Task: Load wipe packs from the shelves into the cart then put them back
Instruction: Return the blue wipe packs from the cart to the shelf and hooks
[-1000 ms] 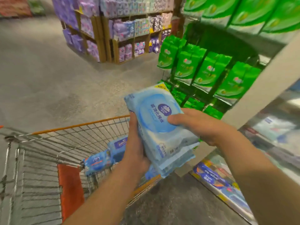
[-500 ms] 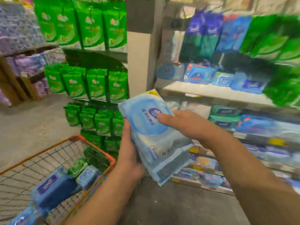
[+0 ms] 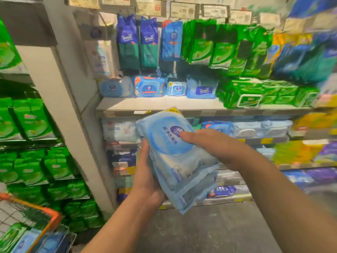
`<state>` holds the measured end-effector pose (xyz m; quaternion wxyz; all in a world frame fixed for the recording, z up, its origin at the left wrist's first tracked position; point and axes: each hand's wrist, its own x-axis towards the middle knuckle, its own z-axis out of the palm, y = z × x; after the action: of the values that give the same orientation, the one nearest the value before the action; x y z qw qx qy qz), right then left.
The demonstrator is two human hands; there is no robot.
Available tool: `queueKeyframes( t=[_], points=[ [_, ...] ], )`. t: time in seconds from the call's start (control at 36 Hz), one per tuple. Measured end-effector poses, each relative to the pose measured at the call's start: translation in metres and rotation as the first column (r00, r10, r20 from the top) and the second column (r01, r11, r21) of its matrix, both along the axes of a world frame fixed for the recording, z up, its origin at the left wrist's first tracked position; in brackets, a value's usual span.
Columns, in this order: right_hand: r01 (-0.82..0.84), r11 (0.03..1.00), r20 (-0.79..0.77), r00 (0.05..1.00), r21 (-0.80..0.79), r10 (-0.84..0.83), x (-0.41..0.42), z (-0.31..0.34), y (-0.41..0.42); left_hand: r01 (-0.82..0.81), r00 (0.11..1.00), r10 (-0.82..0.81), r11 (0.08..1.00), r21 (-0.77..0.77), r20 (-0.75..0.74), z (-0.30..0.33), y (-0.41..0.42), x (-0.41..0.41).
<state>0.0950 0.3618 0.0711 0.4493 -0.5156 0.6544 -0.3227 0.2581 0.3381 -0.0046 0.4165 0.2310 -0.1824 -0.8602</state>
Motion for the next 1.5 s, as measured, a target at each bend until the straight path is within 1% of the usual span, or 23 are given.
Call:
queueKeyframes(
  t=[0.08, 0.19, 0.42, 0.58, 0.67, 0.72, 0.86, 0.94, 1.06, 1.19, 1.25, 1.33, 1.36, 1.42, 1.5],
  points=[
    [0.057, 0.998, 0.083, 0.995, 0.014, -0.058, -0.023, 0.000, -0.004, 0.034, 0.999, -0.034, 0.999, 0.004, -0.008, 0.001, -0.012, -0.024],
    [0.124, 0.992, 0.131, 0.983, 0.035, -0.128, -0.043, 0.002, -0.020, 0.095, 0.994, -0.096, 0.995, -0.009, -0.043, 0.000, -0.034, -0.049],
    [0.160, 0.985, 0.106, 0.980, 0.067, -0.167, -0.075, 0.013, -0.082, 0.208, 0.974, -0.210, 0.978, -0.031, -0.083, 0.000, -0.108, -0.087],
    [0.192, 0.979, 0.066, 0.978, 0.071, -0.197, -0.084, 0.026, -0.136, 0.186, 0.978, -0.192, 0.980, -0.073, -0.080, 0.005, -0.168, -0.097],
    [0.176, 0.983, 0.114, 0.977, 0.054, -0.181, -0.088, 0.027, -0.158, 0.171, 0.980, -0.182, 0.978, -0.117, -0.087, 0.011, -0.192, -0.100],
    [0.158, 0.986, 0.136, 0.977, 0.050, -0.163, -0.091, 0.027, -0.172, 0.138, 0.985, -0.151, 0.981, -0.138, -0.088, 0.015, -0.205, -0.102],
    [0.054, 0.996, 0.120, 0.991, 0.067, -0.062, -0.100, 0.029, -0.209, 0.062, 0.997, -0.069, 0.985, -0.162, -0.044, 0.021, -0.232, -0.100],
    [0.016, 0.999, 0.203, 0.979, 0.048, -0.025, -0.112, 0.026, -0.229, 0.019, 0.999, -0.024, 0.986, -0.166, -0.025, 0.023, -0.247, -0.103],
    [-0.035, 0.998, 0.215, 0.976, 0.046, 0.025, -0.122, 0.017, -0.252, -0.051, 0.999, 0.049, 0.987, -0.153, -0.018, 0.027, -0.264, -0.108],
    [0.011, 1.000, 0.340, 0.940, -0.020, -0.004, -0.119, 0.007, -0.275, -0.230, 0.970, 0.238, 0.962, -0.144, 0.039, 0.032, -0.280, -0.112],
    [0.054, 0.998, 0.414, 0.909, -0.016, -0.043, -0.115, -0.002, -0.282, -0.301, 0.945, 0.316, 0.942, -0.146, 0.088, 0.034, -0.286, -0.114],
    [0.142, 0.990, 0.459, 0.878, 0.024, -0.137, -0.107, -0.015, -0.293, -0.397, 0.899, 0.417, 0.905, -0.149, 0.135, 0.033, -0.294, -0.119],
    [0.147, 0.988, 0.466, 0.872, 0.051, -0.153, -0.105, -0.019, -0.297, -0.430, 0.882, 0.448, 0.892, -0.140, 0.148, 0.033, -0.297, -0.120],
    [0.127, 0.986, 0.503, 0.849, 0.105, -0.163, -0.099, -0.023, -0.304, -0.474, 0.854, 0.489, 0.872, -0.122, 0.175, 0.034, -0.300, -0.121],
    [0.096, 0.979, 0.593, 0.783, 0.181, -0.187, -0.090, -0.026, -0.312, -0.503, 0.833, 0.515, 0.857, -0.114, 0.199, 0.033, -0.305, -0.121]
  ],
)
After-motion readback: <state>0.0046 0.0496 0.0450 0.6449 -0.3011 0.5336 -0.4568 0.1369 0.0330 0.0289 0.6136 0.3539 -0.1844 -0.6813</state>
